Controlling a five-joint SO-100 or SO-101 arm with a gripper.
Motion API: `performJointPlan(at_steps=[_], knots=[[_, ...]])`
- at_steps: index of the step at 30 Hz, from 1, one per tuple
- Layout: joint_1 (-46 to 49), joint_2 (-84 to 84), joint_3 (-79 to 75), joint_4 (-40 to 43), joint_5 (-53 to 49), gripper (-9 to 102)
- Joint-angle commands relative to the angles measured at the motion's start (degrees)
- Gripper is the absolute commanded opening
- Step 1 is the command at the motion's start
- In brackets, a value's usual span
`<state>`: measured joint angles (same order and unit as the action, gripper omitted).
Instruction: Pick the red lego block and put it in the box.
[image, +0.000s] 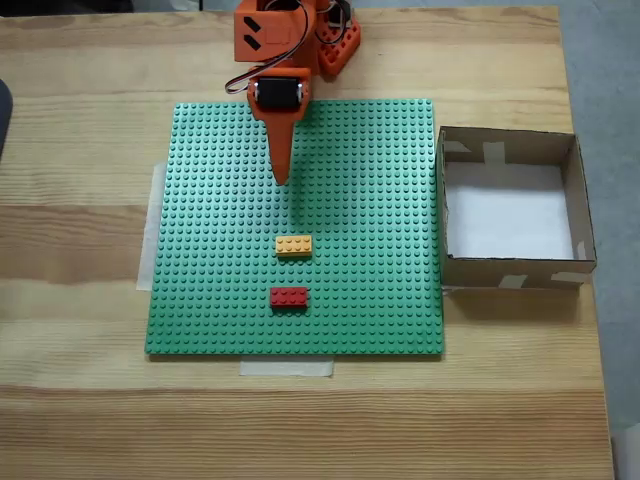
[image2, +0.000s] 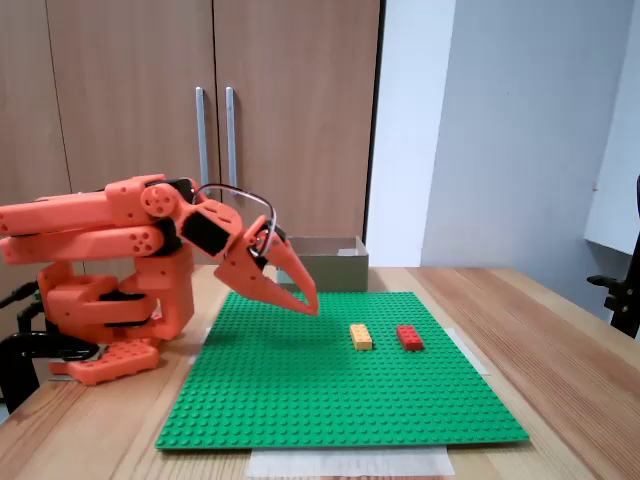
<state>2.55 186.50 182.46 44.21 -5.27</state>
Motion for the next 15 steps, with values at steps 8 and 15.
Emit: performJointPlan(at_steps=[8,15], knots=[[1.0,-0.8,-2.7,2.1,-0.3,0],[1.0,-8.8,-11.9,5.2,-0.8,0]])
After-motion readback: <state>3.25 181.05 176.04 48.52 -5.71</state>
